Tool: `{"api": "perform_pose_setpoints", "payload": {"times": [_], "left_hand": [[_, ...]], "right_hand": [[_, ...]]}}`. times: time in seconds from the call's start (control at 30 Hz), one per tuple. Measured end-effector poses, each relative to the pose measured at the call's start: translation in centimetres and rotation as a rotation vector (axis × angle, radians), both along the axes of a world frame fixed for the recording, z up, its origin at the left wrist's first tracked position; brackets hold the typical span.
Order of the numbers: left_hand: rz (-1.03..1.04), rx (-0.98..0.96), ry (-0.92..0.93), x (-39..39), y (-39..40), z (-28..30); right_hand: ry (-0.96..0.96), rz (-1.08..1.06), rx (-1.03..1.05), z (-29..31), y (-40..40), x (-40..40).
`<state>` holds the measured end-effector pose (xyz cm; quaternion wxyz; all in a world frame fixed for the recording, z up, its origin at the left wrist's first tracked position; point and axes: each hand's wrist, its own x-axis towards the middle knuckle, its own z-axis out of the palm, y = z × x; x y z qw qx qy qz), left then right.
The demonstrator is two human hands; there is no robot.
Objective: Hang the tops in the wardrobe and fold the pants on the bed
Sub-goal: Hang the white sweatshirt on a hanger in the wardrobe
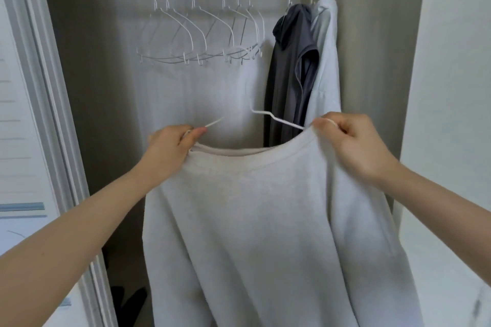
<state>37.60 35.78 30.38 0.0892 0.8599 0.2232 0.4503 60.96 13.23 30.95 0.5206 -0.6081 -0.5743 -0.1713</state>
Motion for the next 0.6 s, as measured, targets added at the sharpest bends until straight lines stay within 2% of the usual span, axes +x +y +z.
{"api": "perform_pose_setpoints", "payload": {"times": [0.07, 0.17, 0.27, 0.43, 0.6], "left_hand": [[0.025, -0.019, -0.054, -0.5, 0.1, 0.2], [0.05, -0.029, -0.087, -0.8, 0.3, 0.6], [0.076, 0.003, -0.122, -0.3, 0.3, 0.9], [0.138, 0.1, -0.05, 0.5, 0.2, 1.4], [0.096, 0.176, -0.016, 0.8, 0.0, 2.3]], "right_hand": [[-0.04, 0.029, -0.058, 0.6, -1.2, 0.8], [0.022, 0.12, -0.18, 0.8, -2.2, 1.9], [-0.109, -0.016, -0.36, -0.2, -2.2, 2.2], [-0.074, 0.047, -0.304, -0.5, -1.9, 1.4], [0.106, 0.18, -0.377, 0.5, -1.7, -0.2]]}}
